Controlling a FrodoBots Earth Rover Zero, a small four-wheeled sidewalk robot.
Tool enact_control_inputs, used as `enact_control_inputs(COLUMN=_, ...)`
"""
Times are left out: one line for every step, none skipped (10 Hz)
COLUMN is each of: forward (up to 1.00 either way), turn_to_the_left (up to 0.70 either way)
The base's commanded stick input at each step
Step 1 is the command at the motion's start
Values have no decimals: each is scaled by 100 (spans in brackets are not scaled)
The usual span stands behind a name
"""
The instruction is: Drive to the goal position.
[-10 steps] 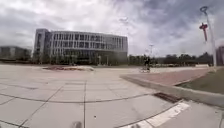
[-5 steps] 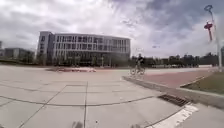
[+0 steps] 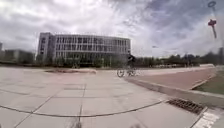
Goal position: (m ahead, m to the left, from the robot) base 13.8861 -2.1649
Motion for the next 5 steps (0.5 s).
enact_control_inputs(forward=70, turn_to_the_left=6)
enact_control_inputs(forward=70, turn_to_the_left=6)
enact_control_inputs(forward=70, turn_to_the_left=4)
enact_control_inputs(forward=70, turn_to_the_left=1)
enact_control_inputs(forward=70, turn_to_the_left=0)
